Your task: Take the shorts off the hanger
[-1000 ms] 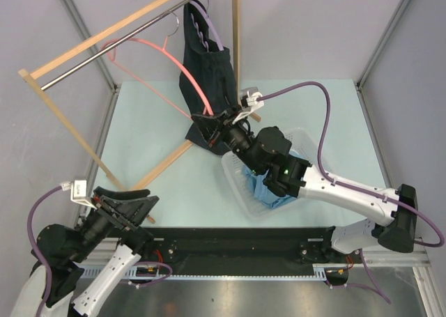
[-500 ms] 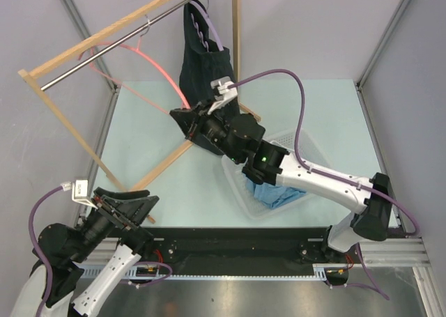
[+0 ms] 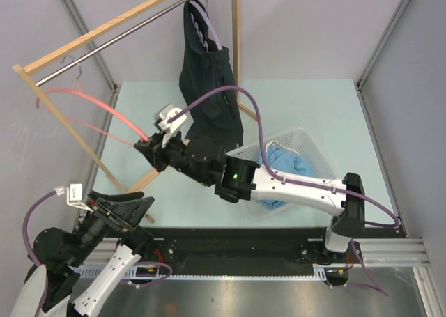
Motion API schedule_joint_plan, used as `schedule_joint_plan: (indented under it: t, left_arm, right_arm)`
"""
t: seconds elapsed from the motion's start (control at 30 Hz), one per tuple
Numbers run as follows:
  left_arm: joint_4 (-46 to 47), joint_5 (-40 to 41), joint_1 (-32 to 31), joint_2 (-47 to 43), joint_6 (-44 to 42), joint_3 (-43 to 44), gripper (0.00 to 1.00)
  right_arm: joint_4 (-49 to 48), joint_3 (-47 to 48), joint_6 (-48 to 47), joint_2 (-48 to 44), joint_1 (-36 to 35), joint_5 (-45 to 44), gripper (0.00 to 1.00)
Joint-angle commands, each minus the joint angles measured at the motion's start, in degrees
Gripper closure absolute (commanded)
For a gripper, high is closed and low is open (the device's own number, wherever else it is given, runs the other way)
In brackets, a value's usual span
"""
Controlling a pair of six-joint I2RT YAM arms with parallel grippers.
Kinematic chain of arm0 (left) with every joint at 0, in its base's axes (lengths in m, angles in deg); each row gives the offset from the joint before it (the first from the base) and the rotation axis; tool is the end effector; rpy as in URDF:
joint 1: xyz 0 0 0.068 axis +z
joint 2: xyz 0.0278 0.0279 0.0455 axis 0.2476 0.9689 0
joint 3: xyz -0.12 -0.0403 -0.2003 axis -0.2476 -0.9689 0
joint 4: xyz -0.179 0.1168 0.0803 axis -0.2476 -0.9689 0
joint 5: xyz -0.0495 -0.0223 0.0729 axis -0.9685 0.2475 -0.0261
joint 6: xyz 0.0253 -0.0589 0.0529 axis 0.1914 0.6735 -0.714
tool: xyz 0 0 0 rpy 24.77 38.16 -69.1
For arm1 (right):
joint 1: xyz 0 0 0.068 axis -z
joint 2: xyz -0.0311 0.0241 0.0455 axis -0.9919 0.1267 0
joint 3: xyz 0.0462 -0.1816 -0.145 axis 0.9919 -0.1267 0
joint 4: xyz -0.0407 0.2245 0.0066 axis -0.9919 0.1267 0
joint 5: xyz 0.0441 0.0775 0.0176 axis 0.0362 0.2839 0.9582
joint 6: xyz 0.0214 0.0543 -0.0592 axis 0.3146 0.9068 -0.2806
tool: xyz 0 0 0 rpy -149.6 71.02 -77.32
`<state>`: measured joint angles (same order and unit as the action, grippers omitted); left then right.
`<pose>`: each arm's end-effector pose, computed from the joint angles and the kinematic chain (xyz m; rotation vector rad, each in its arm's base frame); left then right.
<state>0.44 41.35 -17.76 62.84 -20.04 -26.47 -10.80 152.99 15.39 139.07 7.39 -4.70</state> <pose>0.0128 -0.0124 0.3267 -0.1238 1.6251 -1.0857 0.1230 0.3901 0.4161 -0.6154 1.3836 0.9982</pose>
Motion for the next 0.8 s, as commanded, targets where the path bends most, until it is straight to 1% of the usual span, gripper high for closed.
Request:
schedule_joint_plan:
  t: [0.0, 0.13, 0.17, 0.2, 0.27, 0.3, 0.33, 0.37, 0.4, 0.43, 0.47, 0.5, 0.53, 0.57, 0.63, 0.73, 0.77]
  left_arm:
    - [0.4, 2.0, 0.0, -2.3, -2.1, 2.4, 0.16]
    - [1.9, 2.6, 0.1, -4.5, -3.4, 3.5, 0.16]
    - [2.2, 2.8, 0.1, -5.0, -3.7, 3.8, 0.16]
    - [2.2, 3.0, 0.1, -5.2, -4.0, 4.0, 0.16]
    - [1.9, 3.0, 0.1, -5.3, -4.3, 4.6, 0.16]
    - [1.7, 3.0, 0.1, -5.2, -4.4, 4.9, 0.16]
    - [1.7, 3.0, 0.1, -5.1, -4.9, 5.1, 0.16]
    - [1.9, 3.0, 0.1, -4.9, -5.2, 5.6, 0.16]
    - [2.1, 3.0, 0.1, -4.9, -5.6, 5.8, 0.16]
    - [2.4, 2.9, 0.1, -4.9, -5.8, 6.0, 0.16]
    - [3.0, 2.1, 0.1, -5.0, -6.2, 6.3, 0.15]
    - [4.0, 1.8, 0.1, -5.0, -6.8, 6.5, 0.15]
    - [4.5, 1.5, 0.1, -5.1, -7.1, 6.7, 0.15]
    - [5.0, 0.8, 0.0, -5.0, -7.4, 7.1, 0.15]
    - [6.6, -0.2, 0.1, -4.8, -8.5, 7.5, 0.15]
    - [8.7, -1.8, 0.1, -4.0, -10.3, 8.6, 0.15]
    - [9.2, -2.0, 0.1, -3.7, -10.9, 9.3, 0.14]
  right_arm:
    - [1.4, 3.8, -8.7, 1.5, -3.7, -3.3, 1.0]
    - [2.5, 5.7, -16.5, 3.4, -6.2, -5.3, 1.0]
    - [2.5, 5.9, -17.7, 3.6, -6.8, -5.8, 0.97]
    - [2.4, 6.0, -18.5, 4.0, -7.8, -7.5, 0.85]
    - [2.2, 6.4, -20.2, 4.4, -8.5, -9.4, 0.69]
    - [2.4, 6.3, -20.3, 4.3, -8.9, -10.6, 0.62]
    - [2.4, 5.7, -20.1, 4.1, -9.0, -11.0, 0.53]
    - [2.5, 5.1, -19.4, 3.2, -9.0, -11.3, 0.5]
    - [2.5, 4.2, -18.8, 2.6, -9.0, -11.9, 0.42]
    - [2.4, 3.2, -18.3, 1.6, -9.0, -12.0, 0.35]
    - [2.2, 0.4, -17.7, -0.6, -9.2, -12.1, 0.29]
    - [1.4, -1.2, -16.5, -2.1, -9.4, -12.6, 0.26]
    - [1.1, -3.3, -15.7, -3.6, -9.7, -13.0, 0.18]
    - [0.9, -7.0, -14.7, -6.8, -9.9, -13.3, 0.15]
    - [1.3, -11.1, -11.0, -10.3, -10.0, -13.7, 0.11]
    - [7.3, -14.8, -4.8, -15.6, -9.9, -15.7, 0.07]
    - [11.7, -15.4, -3.2, -16.5, -9.9, -16.4, 0.07]
